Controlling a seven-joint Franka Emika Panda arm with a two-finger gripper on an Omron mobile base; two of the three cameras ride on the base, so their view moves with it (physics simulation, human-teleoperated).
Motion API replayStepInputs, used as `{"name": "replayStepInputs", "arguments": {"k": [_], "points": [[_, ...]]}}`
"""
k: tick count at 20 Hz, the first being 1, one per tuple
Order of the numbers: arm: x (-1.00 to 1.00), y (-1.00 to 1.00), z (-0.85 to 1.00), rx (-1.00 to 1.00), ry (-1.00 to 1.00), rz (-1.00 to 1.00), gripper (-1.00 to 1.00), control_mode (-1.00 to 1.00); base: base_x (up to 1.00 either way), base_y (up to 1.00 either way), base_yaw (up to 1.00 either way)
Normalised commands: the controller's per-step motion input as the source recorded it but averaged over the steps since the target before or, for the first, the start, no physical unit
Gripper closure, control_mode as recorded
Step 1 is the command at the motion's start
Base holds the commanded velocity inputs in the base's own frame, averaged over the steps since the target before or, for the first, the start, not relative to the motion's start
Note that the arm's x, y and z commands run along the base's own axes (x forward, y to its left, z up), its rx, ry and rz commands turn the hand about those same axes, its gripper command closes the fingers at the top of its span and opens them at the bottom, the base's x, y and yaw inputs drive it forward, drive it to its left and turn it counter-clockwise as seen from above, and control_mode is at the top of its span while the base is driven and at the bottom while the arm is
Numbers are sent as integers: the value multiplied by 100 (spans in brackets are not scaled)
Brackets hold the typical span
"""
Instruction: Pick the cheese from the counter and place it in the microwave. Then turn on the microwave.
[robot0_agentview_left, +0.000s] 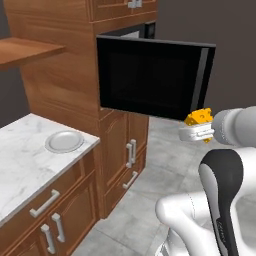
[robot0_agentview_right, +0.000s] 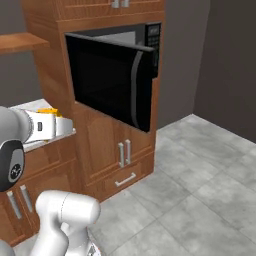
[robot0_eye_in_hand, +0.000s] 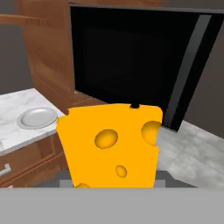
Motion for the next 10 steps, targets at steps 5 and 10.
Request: {"name": "replayStepInputs", "arguments": {"k": [5, 10], "points": [[0, 0, 0, 0, 0, 0, 100, 100, -3, -48, -25], [0, 0, 0, 0, 0, 0, 100, 100, 0, -45, -25]]}}
